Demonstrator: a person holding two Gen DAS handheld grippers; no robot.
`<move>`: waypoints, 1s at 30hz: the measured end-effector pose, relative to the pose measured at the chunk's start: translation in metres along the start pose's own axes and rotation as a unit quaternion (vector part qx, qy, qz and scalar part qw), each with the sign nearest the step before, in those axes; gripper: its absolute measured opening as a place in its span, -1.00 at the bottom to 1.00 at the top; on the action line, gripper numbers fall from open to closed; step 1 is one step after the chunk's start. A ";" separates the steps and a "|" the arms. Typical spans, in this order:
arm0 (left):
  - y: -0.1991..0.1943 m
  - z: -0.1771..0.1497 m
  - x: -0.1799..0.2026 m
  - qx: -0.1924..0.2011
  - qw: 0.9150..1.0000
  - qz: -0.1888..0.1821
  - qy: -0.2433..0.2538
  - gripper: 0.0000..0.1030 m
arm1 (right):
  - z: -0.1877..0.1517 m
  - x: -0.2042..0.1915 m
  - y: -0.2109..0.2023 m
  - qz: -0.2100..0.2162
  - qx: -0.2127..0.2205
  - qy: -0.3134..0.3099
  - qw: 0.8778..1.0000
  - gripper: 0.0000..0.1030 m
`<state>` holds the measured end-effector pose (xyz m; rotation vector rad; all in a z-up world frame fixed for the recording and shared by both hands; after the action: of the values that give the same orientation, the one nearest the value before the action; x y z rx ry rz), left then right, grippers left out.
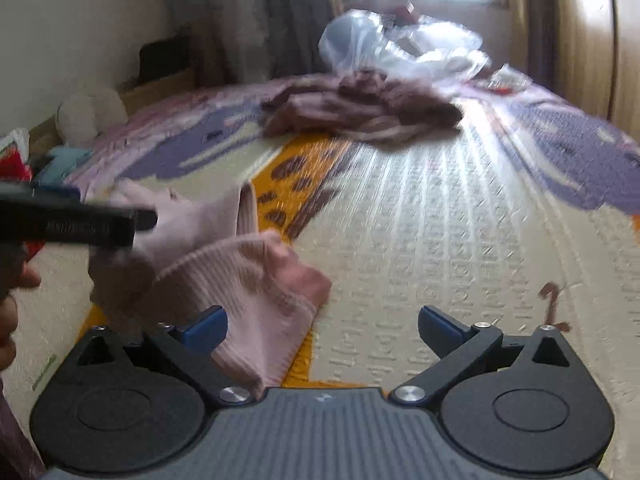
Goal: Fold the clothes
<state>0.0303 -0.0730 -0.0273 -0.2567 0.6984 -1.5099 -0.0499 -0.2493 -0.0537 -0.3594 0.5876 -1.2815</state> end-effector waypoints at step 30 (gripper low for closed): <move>-0.004 -0.019 -0.009 -0.049 0.992 -0.120 -0.009 1.00 | -0.001 -0.055 0.030 0.126 -0.092 -0.001 0.988 0.69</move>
<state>0.0172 -0.0595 -0.0374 -0.4406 0.7495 -1.7005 -0.0359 -0.1881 -0.0599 -0.4250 0.7296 -0.9873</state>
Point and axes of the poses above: each gripper's, at about its wrist camera, not at the fingertips, and y roughly the way its jaws point, x to its right, z to its top, the point moved 9 cm from there along y, roughly the way its jaws point, and after that the axes turned 8 degrees about z, right-handed, at the moved point
